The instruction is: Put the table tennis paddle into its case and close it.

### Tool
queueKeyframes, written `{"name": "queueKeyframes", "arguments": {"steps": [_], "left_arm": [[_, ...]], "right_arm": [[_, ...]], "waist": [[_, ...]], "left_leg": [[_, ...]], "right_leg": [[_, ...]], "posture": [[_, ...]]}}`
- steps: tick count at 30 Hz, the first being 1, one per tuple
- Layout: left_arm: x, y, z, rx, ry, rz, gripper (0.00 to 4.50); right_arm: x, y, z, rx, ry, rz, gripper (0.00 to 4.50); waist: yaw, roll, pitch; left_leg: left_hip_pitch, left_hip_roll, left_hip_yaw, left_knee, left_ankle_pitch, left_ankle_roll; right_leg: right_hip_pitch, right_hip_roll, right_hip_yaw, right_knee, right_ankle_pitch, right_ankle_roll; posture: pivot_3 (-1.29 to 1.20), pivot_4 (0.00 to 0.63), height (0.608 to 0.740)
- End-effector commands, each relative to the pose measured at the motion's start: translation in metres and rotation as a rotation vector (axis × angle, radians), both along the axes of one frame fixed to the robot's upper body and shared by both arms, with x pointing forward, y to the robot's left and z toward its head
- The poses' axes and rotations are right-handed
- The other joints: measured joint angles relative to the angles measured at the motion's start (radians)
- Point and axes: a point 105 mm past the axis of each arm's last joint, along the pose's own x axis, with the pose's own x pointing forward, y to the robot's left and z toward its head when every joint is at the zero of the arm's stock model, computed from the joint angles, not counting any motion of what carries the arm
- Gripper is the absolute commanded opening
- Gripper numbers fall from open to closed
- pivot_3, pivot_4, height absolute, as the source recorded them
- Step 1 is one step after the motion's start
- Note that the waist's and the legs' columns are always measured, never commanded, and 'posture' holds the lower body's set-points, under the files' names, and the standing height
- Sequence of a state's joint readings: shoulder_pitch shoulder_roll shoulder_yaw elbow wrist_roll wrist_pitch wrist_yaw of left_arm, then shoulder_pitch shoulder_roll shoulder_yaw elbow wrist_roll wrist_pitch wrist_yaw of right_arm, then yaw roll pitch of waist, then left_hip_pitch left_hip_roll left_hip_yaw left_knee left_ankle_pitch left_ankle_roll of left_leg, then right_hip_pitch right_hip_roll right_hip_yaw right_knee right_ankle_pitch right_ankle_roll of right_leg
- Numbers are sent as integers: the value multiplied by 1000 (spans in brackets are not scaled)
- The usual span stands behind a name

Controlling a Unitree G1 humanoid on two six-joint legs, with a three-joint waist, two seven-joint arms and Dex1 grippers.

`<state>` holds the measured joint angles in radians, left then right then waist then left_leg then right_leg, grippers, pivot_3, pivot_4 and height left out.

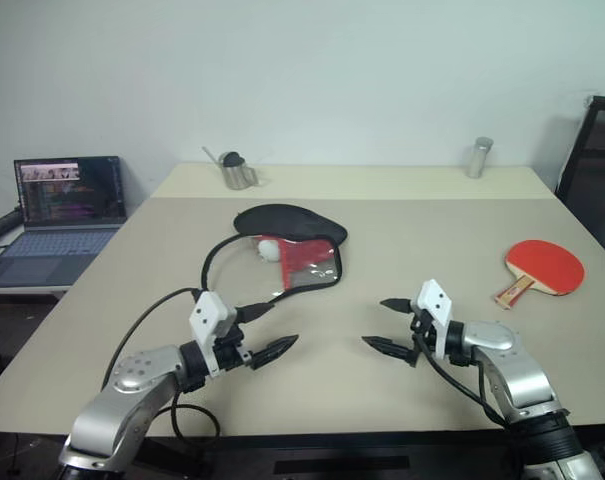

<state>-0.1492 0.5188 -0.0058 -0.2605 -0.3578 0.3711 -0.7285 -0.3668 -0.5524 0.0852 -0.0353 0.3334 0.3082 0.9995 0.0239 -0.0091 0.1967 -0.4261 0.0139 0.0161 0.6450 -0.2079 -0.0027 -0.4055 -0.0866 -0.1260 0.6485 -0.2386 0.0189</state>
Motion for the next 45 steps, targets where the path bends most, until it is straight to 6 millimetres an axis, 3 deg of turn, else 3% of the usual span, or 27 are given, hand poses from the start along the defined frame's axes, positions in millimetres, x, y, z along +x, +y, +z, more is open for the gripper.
{"name": "queueKeyframes", "arguments": {"steps": [1, 9, 16, 21, 25, 30, 34, 39, 45], "left_arm": [[5, -3, -4, -5, -30, 3, 4500], [14, -13, -9, -66, -49, 3, 4500], [21, -10, 13, -84, -119, 51, 4500], [25, 12, 27, -97, -149, 131, 4500], [35, 26, 41, -146, -171, 241, 4500], [36, 60, 55, -239, -158, 394, 4500], [31, 90, 54, -270, -93, 474, 4500], [28, 109, 56, -284, -22, 495, 4500], [44, 133, 53, -321, 26, 642, 4500]], "right_arm": [[2, -4, 19, -41, -64, 8, 4467], [-3, -13, 52, -41, -111, -16, 4467], [-4, -6, 67, -26, -125, 9, 4467], [-3, 11, 73, 0, -143, 48, 4467], [-3, 9, 73, 9, -149, 61, 4467], [-4, 13, 69, 17, -147, 71, 4467], [-6, 19, 76, 35, -160, 99, 4467], [-11, 25, 87, 45, -173, 139, 4467], [-10, 30, 88, 54, -183, 144, 4467]], "waist": [[1, 0, 0], [1, 0, 0], [-1, -1, 0], [-1, -1, 0], [2, -1, 0], [0, -2, 0], [-1, -2, 0], [-2, -2, 0], [2, -4, 0]], "left_leg": [[0, 0, 0, 0, 0, 0], [0, 0, 1, 0, 0, 0], [0, 0, 1, 0, 0, 0], [0, 1, 1, 0, 0, 0], [0, 0, 1, 0, 0, 0], [0, 0, 3, 1, 0, 0], [1, 1, 3, 1, 0, 0], [1, 1, 3, 1, 0, 0], [1, 0, 3, 1, 0, 0]], "right_leg": [[0, 0, 0, 0, 0, 0], [0, 0, 1, 0, 0, -1], [0, 0, 1, 0, 1, -1], [0, 1, 1, 0, 1, -1], [0, 1, 1, 0, 1, 0], [0, 0, 3, -1, 2, 1], [0, 1, 3, 0, 2, 1], [-1, 1, 3, 0, 3, 1], [0, 1, 3, 0, 3, 1]], "posture": [[0, 150, 740], [0, 150, 740], [0, 150, 740], [0, 150, 740], [0, 150, 740], [0, 150, 740], [0, 150, 740], [0, 150, 740], [0, 150, 740]]}}
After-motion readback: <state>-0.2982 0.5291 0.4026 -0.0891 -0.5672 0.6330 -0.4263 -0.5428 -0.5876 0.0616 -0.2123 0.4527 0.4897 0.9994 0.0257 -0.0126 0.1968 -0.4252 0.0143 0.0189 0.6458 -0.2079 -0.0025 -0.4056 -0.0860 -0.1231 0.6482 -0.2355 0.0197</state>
